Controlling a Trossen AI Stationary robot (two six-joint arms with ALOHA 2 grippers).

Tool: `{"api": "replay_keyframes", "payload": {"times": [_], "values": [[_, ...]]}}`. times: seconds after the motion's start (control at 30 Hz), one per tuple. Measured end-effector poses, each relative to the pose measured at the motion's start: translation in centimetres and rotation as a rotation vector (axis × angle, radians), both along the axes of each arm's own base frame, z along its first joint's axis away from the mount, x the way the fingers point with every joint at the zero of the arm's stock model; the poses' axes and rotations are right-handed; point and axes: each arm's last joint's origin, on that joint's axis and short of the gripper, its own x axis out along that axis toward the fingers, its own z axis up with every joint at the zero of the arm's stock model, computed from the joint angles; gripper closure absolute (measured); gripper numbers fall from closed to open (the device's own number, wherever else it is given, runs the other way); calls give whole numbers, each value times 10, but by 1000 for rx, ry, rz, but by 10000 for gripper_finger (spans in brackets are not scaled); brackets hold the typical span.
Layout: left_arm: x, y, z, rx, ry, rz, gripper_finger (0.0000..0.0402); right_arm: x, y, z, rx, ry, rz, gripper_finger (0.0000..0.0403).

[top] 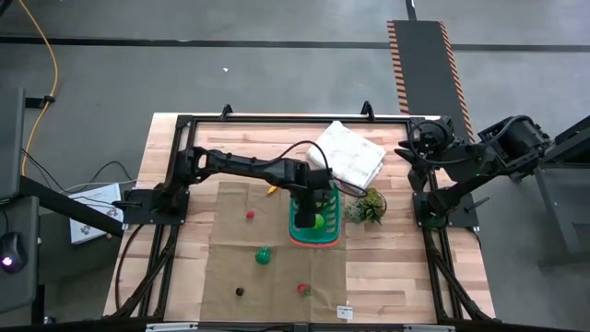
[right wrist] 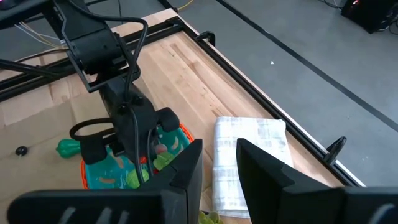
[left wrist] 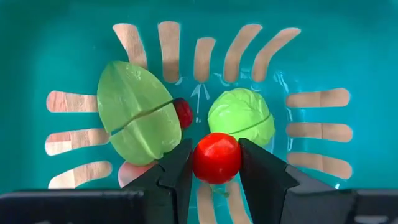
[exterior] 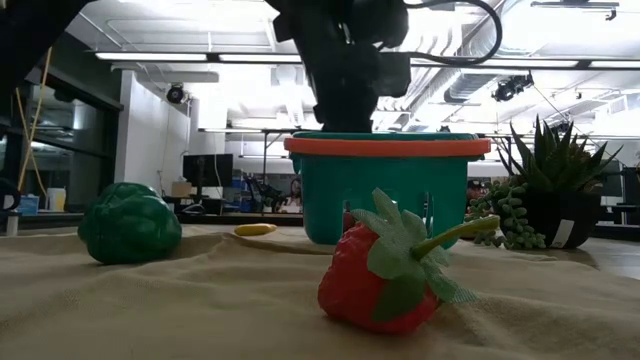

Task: Pick and placing Produce into tupperware
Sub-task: Put the red cherry into the blue basket

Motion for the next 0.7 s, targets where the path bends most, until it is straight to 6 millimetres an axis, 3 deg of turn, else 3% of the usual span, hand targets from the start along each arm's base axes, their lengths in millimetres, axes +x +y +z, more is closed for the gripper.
{"api": "replay_keyframes", "payload": {"times": [0.7], "values": [[1, -1, 0, -47, -14, 2, 293, 0, 0, 0, -2, -2, -3, 314]]}}
